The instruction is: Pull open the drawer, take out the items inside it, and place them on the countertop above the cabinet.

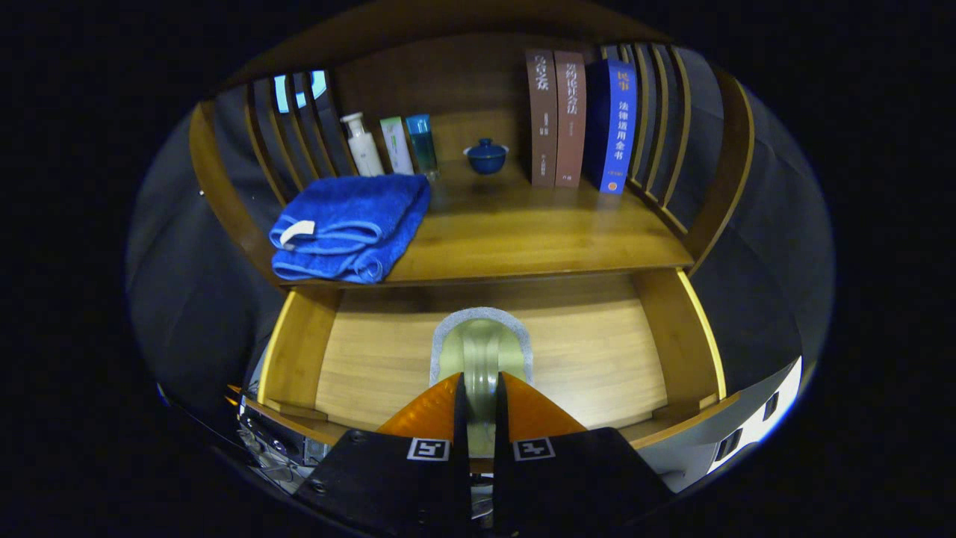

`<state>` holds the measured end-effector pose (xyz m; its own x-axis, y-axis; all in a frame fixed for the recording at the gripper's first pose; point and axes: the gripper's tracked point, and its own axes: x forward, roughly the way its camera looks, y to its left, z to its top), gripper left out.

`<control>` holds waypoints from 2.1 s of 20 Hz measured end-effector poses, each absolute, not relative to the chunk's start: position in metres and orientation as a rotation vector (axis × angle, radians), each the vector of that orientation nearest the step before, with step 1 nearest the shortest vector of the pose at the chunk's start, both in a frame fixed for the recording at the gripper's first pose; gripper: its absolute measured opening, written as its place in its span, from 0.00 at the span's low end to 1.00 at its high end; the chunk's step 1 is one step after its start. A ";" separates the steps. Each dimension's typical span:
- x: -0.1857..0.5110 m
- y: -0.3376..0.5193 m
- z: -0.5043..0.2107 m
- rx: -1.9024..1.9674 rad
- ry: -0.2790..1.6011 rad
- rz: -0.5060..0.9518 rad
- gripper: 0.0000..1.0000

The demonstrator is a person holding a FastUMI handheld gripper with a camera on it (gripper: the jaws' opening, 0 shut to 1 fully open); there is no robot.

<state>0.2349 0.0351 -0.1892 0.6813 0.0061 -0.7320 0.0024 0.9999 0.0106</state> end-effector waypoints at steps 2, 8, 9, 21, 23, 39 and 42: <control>0.248 0.034 -0.170 0.006 0.793 0.004 0.16; 0.306 0.035 -0.142 -0.001 0.780 -0.006 0.16; 0.318 0.035 -0.141 -0.002 0.787 -0.010 0.16; 0.418 0.024 -0.185 -0.001 0.887 -0.046 0.16; 0.423 0.023 -0.189 0.006 0.892 -0.052 0.16; 0.414 0.030 -0.169 0.034 0.799 -0.037 1.00; 0.399 0.028 -0.149 0.008 0.719 -0.040 1.00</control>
